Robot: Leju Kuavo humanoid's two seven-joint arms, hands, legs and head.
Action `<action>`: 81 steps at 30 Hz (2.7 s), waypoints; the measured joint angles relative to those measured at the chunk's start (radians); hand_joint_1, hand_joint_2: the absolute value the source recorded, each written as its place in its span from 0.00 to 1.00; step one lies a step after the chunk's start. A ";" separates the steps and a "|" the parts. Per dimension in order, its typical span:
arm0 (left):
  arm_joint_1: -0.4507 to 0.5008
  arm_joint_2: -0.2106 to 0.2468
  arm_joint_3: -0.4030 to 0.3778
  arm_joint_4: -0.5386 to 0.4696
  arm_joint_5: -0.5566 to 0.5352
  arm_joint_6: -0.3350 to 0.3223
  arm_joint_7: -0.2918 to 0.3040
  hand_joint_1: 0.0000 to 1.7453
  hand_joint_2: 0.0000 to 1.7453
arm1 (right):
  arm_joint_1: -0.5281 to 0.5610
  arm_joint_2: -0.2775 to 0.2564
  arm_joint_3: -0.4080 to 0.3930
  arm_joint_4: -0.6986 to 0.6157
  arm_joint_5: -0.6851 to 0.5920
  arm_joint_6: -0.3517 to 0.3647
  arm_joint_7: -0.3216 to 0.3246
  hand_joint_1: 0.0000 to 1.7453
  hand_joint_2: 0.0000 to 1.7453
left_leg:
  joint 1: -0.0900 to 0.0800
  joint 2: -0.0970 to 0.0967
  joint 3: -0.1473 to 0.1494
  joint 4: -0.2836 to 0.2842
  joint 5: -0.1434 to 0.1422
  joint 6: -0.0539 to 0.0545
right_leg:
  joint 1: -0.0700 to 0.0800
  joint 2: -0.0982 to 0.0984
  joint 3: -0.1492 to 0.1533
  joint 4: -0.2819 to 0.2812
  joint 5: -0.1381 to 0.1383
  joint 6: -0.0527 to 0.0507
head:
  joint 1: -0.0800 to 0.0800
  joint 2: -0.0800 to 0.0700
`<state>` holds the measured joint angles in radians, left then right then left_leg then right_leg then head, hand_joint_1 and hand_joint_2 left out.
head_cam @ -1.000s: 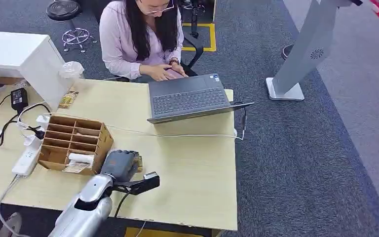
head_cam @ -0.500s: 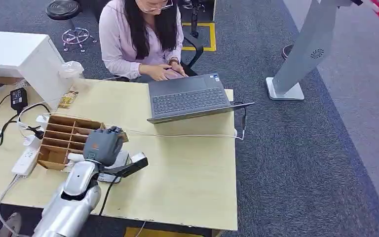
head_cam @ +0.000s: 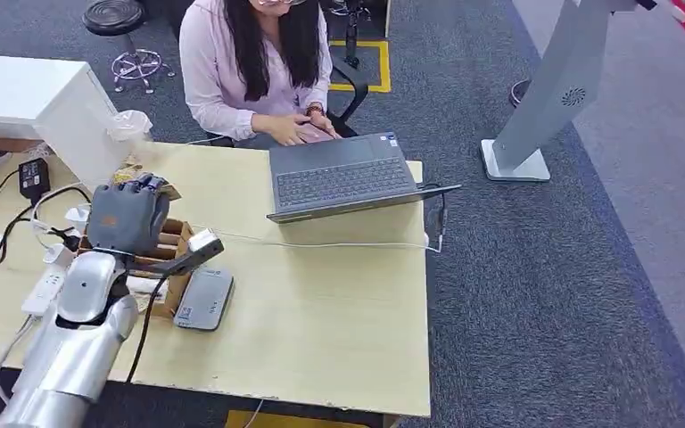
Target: Pass the card to the sensor for recognition and then transmit it.
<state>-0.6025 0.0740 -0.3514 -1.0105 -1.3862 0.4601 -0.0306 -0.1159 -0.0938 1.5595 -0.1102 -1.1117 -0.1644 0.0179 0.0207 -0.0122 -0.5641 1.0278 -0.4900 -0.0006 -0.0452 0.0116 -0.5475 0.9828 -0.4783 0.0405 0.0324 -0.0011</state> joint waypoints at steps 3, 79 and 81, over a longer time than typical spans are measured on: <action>-0.052 0.008 0.009 0.020 -0.018 -0.005 0.012 1.00 1.00 | -0.002 0.000 0.000 0.000 0.009 0.001 0.000 0.00 1.00 | 0.000 0.000 0.000 0.000 0.000 0.000 | 0.000 0.000 0.000 0.000 0.000 0.000 | 0.000 0.000; 0.772 0.055 0.062 -0.638 0.094 0.198 -0.111 0.00 1.00 | 0.030 0.005 -0.024 0.000 -0.101 -0.052 0.024 0.00 1.00 | 0.000 0.000 0.000 -0.001 -0.006 0.000 | 0.000 -0.001 0.001 0.000 -0.007 0.001 | 0.002 0.000; 0.780 0.057 0.063 -0.649 0.094 0.198 -0.111 0.00 1.00 | 0.031 0.005 -0.024 0.000 -0.101 -0.052 0.024 0.00 1.00 | 0.000 0.000 0.001 -0.001 -0.006 0.000 | 0.000 -0.001 0.001 0.000 -0.006 0.001 | 0.002 0.000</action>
<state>0.1774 0.1312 -0.2888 -1.6598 -1.2921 0.6580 -0.1411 -0.0854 -0.0893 1.5354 -0.1102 -1.2127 -0.2167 0.0420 0.0207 -0.0121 -0.5634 1.0269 -0.4959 -0.0002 -0.0454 0.0110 -0.5463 0.9825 -0.4848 0.0413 0.0343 -0.0011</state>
